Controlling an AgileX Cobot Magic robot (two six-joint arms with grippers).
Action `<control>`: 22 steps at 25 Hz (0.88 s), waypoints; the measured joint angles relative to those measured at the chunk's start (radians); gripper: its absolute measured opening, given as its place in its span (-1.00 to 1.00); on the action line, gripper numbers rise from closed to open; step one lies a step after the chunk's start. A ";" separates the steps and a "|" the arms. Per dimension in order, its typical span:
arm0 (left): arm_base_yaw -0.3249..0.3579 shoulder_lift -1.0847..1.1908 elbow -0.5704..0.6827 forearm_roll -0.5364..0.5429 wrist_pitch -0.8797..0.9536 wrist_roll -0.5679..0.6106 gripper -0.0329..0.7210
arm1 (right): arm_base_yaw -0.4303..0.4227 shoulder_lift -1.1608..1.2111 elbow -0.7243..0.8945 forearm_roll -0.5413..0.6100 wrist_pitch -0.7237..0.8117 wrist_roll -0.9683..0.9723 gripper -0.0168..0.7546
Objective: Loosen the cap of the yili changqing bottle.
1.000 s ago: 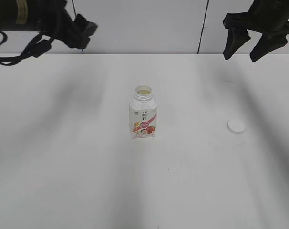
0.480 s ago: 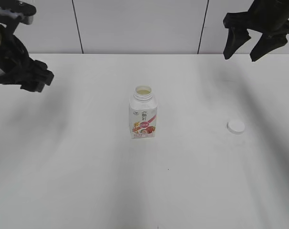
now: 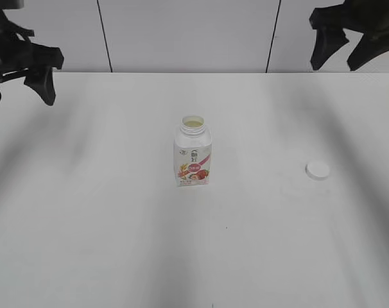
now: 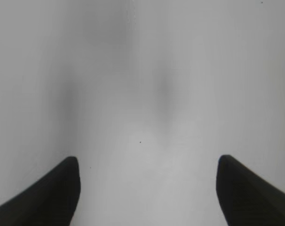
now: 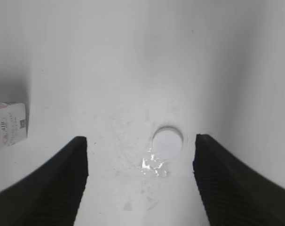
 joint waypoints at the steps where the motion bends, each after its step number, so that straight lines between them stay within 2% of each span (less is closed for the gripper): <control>1: 0.013 0.027 -0.034 -0.011 0.038 0.007 0.53 | 0.000 -0.011 0.000 -0.021 0.000 -0.001 0.47; 6: 0.030 0.102 -0.116 -0.027 0.100 0.018 0.53 | 0.000 -0.085 0.027 -0.071 -0.001 0.011 0.47; 16: 0.030 0.127 -0.126 -0.055 0.168 0.026 0.53 | 0.000 -0.335 0.330 -0.076 0.000 0.020 0.47; 22: 0.029 0.045 -0.112 -0.047 0.167 0.071 0.53 | 0.000 -0.485 0.481 -0.075 0.000 0.028 0.47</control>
